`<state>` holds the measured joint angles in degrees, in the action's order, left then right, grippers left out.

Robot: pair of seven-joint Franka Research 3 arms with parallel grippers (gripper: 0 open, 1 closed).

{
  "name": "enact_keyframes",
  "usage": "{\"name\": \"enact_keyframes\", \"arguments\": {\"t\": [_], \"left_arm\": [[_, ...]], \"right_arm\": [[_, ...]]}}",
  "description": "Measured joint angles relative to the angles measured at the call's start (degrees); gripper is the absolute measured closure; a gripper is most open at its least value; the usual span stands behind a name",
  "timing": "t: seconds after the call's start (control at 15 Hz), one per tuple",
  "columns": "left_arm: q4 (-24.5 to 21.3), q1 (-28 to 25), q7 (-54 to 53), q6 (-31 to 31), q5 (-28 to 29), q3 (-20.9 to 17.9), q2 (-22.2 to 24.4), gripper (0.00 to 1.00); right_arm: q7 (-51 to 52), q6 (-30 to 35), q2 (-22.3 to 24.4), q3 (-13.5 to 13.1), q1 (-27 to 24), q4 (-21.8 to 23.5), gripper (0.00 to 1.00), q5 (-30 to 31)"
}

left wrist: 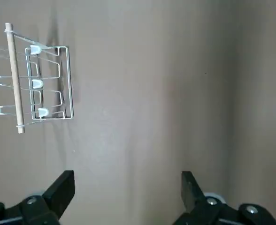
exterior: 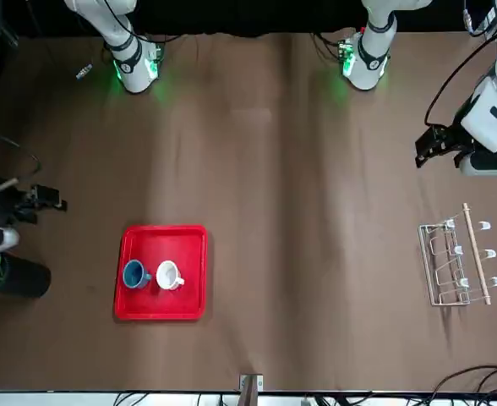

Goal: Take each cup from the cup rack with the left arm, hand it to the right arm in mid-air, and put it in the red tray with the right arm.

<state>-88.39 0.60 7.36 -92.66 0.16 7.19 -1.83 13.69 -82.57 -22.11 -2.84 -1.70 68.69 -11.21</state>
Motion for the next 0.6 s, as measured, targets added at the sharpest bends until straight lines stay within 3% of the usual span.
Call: {"name": "enact_keyframes", "arguments": {"t": [0.47,0.6], "left_arm": [[0.55,-0.16,0.0,0.0,0.0,-0.05,0.19,0.0],[1.49,-0.43,0.0,0.0,0.0,-0.21,0.19,0.0]], "right_arm": [[-14.23,4.34,7.56,1.63,1.09,0.62,0.0,3.43],[-14.89,1.14,11.61,1.52,2.85,6.0,0.0,3.56]]}}
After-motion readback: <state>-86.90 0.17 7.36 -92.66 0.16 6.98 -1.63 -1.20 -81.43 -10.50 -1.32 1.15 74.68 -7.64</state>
